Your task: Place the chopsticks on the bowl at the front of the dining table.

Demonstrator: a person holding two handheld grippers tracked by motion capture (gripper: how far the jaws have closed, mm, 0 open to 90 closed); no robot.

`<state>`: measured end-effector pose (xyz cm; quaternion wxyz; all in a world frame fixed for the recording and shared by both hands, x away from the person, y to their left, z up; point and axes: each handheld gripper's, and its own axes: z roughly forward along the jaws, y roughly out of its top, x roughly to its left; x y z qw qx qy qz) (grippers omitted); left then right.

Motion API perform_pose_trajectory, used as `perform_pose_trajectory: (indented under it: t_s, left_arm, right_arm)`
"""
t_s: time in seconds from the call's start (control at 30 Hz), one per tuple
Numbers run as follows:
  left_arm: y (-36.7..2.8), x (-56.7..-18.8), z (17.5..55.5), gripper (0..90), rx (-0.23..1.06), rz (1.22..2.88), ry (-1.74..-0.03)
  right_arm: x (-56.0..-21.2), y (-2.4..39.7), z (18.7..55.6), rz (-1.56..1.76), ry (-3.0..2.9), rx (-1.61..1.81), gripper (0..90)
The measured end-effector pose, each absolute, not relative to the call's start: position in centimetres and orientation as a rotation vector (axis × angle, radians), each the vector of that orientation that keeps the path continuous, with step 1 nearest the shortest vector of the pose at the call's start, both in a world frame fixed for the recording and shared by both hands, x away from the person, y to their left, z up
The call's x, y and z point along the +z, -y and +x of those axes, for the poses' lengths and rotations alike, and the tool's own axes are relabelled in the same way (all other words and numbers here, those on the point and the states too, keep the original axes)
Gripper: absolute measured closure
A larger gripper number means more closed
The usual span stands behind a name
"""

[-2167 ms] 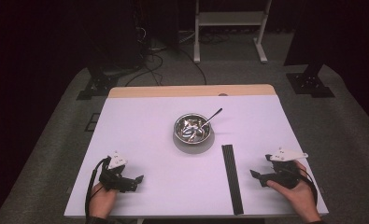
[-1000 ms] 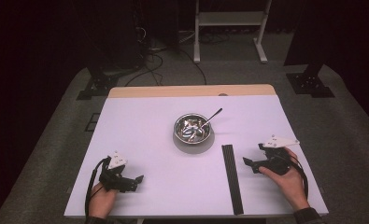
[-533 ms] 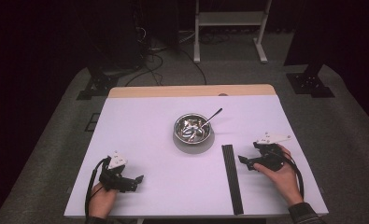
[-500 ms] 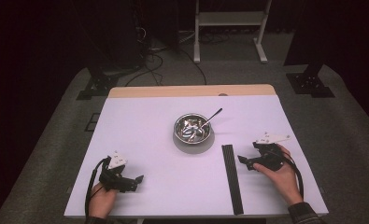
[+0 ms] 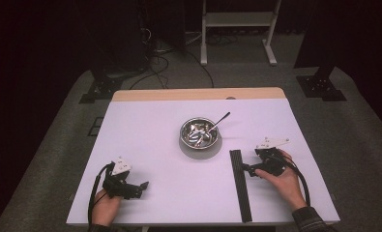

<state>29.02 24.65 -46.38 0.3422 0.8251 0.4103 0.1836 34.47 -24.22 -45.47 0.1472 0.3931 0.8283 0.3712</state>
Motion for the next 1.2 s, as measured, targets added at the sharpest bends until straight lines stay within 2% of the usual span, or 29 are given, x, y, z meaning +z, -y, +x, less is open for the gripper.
perform_pose_trajectory:
  t_s: [1.2]
  left_arm:
    - [-24.65,-46.38,29.01,0.0,0.478,2.145,-1.067]
  right_arm:
    - [-46.00,24.03,34.06,1.131,-2.420,0.997,11.8]
